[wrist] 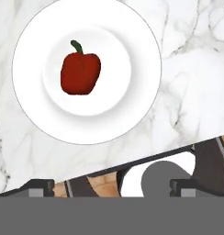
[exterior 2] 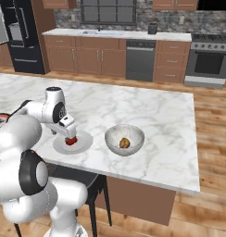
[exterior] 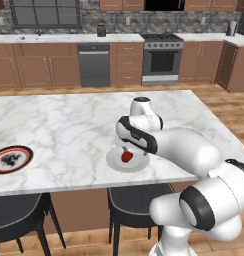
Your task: Pick the chicken drumstick and bell pepper from their plates and place them in the bowl. Then put the bowl in the fridge.
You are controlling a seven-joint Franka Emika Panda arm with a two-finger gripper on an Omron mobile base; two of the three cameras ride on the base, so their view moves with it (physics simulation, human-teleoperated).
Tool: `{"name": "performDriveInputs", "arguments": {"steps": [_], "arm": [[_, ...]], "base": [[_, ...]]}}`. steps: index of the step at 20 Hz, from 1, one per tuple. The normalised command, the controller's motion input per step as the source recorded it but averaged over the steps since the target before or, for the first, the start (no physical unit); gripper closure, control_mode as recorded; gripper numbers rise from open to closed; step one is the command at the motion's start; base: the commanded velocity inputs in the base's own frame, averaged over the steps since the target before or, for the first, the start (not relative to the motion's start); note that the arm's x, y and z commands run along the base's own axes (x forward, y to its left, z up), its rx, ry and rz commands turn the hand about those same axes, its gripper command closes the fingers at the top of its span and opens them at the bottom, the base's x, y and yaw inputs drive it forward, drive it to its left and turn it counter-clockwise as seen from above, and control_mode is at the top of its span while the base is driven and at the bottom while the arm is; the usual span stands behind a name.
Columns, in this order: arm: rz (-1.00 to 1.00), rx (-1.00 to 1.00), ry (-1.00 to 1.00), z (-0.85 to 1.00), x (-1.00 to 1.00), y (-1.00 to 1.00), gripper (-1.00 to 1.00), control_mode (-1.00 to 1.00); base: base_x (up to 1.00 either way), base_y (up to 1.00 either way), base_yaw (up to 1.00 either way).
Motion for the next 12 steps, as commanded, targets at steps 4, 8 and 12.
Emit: {"name": "performDriveInputs", "arguments": {"steps": [4,8,12], "arm": [[-0.09,0.00,0.00,-0.20,0.46,0.29,-1.00,-1.00],[-0.17,0.00,0.00,-0.23,0.44,0.15,-1.00,-1.00],[-0.19,0.00,0.00,-0.21,0.40,0.03,-1.00,-1.00]], "base": [[0.00,0.00,0.00],[0.00,0.00,0.00],[0.00,0.00,0.00]]}}
